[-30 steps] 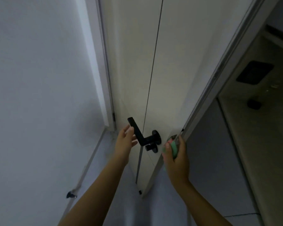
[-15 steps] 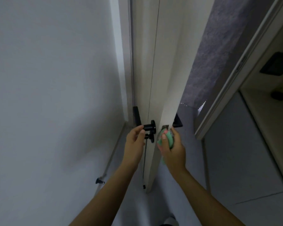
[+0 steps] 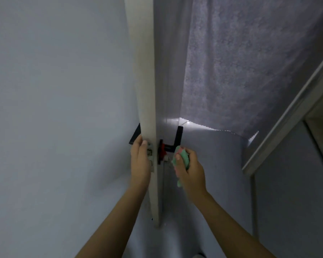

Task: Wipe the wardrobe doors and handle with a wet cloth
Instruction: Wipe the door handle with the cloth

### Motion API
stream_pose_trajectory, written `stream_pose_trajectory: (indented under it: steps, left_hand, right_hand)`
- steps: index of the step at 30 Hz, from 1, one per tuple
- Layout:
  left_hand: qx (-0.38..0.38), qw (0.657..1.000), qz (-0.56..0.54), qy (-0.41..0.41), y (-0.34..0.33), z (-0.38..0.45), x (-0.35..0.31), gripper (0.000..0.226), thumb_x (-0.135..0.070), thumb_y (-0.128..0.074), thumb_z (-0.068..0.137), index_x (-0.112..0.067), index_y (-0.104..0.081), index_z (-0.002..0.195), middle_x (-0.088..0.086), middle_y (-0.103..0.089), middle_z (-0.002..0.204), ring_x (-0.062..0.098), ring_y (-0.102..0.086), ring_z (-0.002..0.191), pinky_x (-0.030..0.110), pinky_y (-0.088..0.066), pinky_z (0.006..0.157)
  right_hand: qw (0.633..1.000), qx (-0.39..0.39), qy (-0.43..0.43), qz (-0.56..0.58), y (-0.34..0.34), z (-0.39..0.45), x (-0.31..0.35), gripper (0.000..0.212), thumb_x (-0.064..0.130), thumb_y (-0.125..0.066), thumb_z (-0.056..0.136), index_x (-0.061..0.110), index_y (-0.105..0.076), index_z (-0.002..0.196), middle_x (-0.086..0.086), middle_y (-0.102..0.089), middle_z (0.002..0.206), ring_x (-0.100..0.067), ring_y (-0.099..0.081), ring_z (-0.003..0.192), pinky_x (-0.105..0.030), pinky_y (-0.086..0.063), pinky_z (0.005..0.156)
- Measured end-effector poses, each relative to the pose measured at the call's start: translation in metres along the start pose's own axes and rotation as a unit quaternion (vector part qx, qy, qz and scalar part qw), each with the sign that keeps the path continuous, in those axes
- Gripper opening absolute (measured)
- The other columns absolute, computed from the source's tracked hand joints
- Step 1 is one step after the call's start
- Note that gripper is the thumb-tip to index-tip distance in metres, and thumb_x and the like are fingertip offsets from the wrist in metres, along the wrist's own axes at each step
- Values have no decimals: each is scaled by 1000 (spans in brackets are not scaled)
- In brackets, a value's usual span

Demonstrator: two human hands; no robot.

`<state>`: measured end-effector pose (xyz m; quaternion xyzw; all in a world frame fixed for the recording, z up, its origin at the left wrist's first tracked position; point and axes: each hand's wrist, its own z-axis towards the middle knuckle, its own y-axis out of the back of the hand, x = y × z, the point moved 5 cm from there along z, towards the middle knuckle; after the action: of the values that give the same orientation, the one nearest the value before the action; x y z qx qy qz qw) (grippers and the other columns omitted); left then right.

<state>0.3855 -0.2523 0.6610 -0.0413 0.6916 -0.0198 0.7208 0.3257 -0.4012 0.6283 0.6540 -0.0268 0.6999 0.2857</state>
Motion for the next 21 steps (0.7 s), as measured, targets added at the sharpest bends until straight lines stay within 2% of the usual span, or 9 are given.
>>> stream_pose_trajectory:
  steps: [3,6,9,12,14,16,18,19,21]
  left_hand:
    - [-47,999,-7,17,13,12,0,38,-31,-36,100,-22,-49,134,-5,-58,125,8,-54,113,28,-43,95]
    - [-118,992,-28,43,26,20,-7,41,-37,-33,101,-22,-45,137,-8,-50,130,10,-46,116,29,-34,94]
    - [-147,987,-38,56,34,29,-11,48,-44,-34,98,-21,-44,139,-5,-50,135,13,-45,122,30,-34,97]
    - [-162,985,-23,55,38,31,-20,42,-40,-30,100,-20,-49,132,-7,-54,126,12,-46,119,26,-36,95]
    - [-172,984,-21,48,37,29,-28,39,-36,-26,103,-19,-50,129,-10,-54,122,4,-48,111,25,-32,95]
    - [-191,980,-19,46,35,27,-31,39,-34,-25,103,-19,-49,130,-9,-52,122,1,-49,111,27,-31,98]
    - [-239,970,7,43,34,21,-31,42,-34,-30,102,-16,-44,137,-5,-47,133,11,-44,124,29,-31,107]
    - [-262,964,19,25,30,15,-32,40,-30,-35,102,-14,-44,137,-5,-47,132,10,-45,121,23,-33,104]
    - [-279,960,25,-19,12,1,-38,29,-19,-43,100,-11,-50,127,-8,-53,113,0,-52,99,2,-38,81]
  right_hand:
    - [999,40,30,3,-7,12,11,26,54,-43,86,39,-47,108,11,-62,80,-6,-62,67,-43,-56,60]
    - [993,97,56,34,-14,25,24,13,52,-43,87,45,-46,97,9,-61,81,-5,-60,59,-32,-54,53]
    - [984,155,51,65,-23,39,29,18,55,-37,88,47,-47,100,8,-62,89,-6,-57,56,-23,-45,49]
    - [979,189,48,66,-30,53,28,45,70,-26,81,45,-45,114,-1,-64,100,-13,-57,67,-12,-41,48]
    - [973,220,46,61,-32,60,28,52,72,-23,79,48,-44,119,-5,-64,104,-17,-59,73,-8,-38,45]
    - [964,254,27,75,-35,65,28,52,70,-25,81,46,-44,124,-7,-62,114,-22,-59,83,-14,-43,51]
    - [953,281,-7,116,-38,69,30,48,61,-30,82,40,-46,122,-10,-60,120,-22,-58,81,-24,-46,60]
    - [945,293,-29,142,-39,73,30,48,57,-33,82,36,-48,121,-12,-60,119,-19,-59,75,-24,-47,61]
    - [928,322,-70,175,-37,80,33,44,50,-40,90,24,-52,123,-16,-61,112,-9,-63,61,-21,-48,54]
